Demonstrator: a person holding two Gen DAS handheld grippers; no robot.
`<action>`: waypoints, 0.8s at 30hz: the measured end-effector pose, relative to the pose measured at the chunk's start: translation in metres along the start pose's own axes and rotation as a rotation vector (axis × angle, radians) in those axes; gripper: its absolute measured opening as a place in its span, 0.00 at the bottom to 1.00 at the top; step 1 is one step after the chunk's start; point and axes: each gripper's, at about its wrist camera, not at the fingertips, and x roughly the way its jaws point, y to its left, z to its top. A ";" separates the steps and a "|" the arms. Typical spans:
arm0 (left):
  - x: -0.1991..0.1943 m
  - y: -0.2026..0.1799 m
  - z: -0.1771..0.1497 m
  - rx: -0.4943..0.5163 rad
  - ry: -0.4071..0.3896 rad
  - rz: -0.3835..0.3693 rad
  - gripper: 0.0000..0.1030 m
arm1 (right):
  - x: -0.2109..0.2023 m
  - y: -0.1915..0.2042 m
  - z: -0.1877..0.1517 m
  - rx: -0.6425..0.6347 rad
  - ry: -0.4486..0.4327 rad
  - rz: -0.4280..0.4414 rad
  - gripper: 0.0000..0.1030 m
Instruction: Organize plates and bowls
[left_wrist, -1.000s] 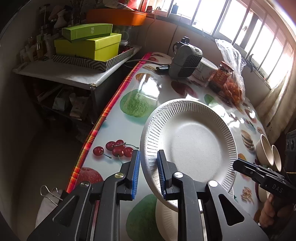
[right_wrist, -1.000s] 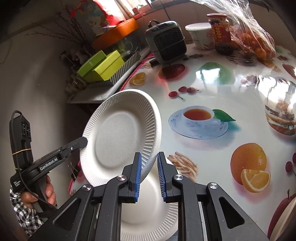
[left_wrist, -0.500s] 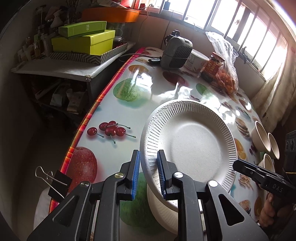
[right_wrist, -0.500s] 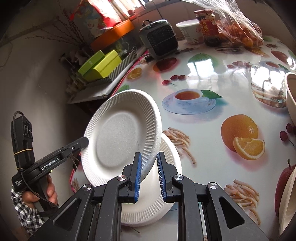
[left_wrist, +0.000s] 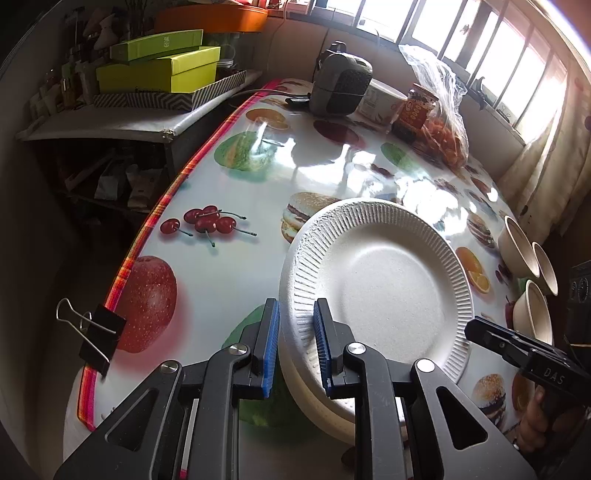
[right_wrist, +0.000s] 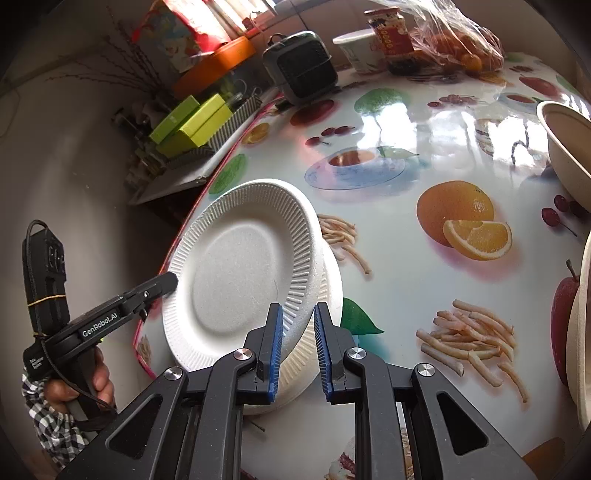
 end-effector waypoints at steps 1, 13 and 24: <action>0.000 -0.001 -0.002 0.000 0.002 -0.002 0.19 | 0.000 -0.001 -0.001 0.003 0.001 -0.003 0.17; 0.001 -0.002 -0.013 -0.003 0.018 0.000 0.19 | -0.001 -0.003 -0.011 0.014 0.002 -0.009 0.17; 0.001 -0.003 -0.016 -0.005 0.023 0.003 0.19 | -0.001 -0.003 -0.014 0.008 -0.003 -0.023 0.17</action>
